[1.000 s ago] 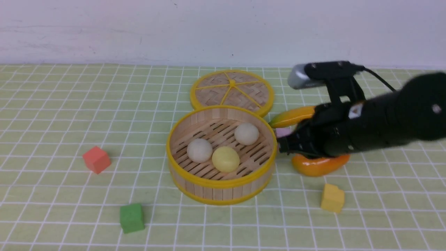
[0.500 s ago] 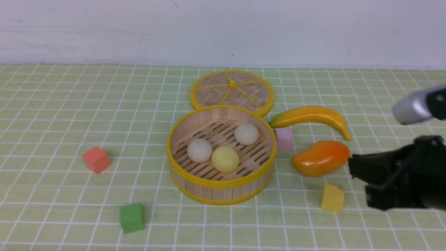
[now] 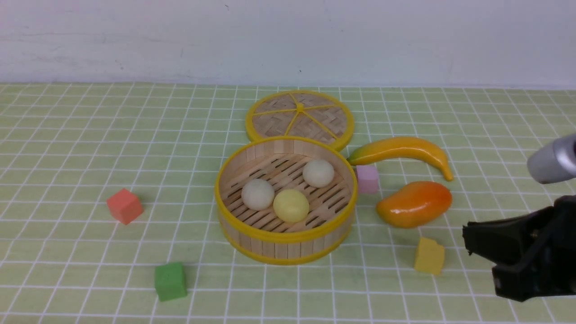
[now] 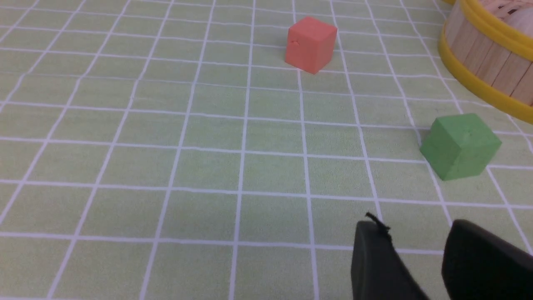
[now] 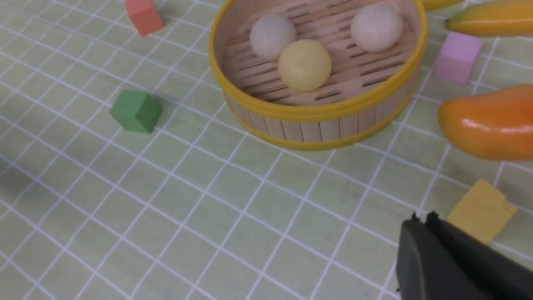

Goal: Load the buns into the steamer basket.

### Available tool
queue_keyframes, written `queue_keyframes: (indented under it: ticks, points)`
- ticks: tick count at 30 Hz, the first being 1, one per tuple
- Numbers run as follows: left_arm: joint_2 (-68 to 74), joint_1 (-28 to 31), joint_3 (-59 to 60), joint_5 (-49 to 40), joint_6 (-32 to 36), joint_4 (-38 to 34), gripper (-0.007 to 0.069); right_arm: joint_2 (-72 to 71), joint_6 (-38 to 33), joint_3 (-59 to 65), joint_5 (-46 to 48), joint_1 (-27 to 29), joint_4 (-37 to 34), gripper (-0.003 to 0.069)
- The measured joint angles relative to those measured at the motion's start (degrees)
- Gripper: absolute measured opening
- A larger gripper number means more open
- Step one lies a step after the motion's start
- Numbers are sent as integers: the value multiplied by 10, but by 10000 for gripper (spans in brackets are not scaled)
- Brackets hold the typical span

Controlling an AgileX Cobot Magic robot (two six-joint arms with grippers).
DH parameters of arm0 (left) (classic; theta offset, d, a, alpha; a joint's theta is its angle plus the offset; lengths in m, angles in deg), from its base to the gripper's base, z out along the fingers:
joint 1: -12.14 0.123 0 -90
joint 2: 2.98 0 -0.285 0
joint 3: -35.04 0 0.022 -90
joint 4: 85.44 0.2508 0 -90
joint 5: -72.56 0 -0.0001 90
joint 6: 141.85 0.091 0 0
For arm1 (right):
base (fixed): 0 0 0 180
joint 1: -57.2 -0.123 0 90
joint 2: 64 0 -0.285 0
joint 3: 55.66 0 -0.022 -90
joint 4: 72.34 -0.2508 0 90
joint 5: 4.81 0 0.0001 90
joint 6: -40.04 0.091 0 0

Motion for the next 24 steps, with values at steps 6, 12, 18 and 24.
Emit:
queue_keyframes:
  ticks: [6,12,18,24]
  points:
    - [0,0,0,0,0,0,237,-5,0,0,5,4,-1,-4]
    - [0,0,0,0,0,0,237,-69,0,0,27,94,-9,1]
    - [0,0,0,0,0,0,237,-166,0,10,58,219,48,2]
    - [0,0,0,0,0,0,237,-305,0,137,18,274,168,10]
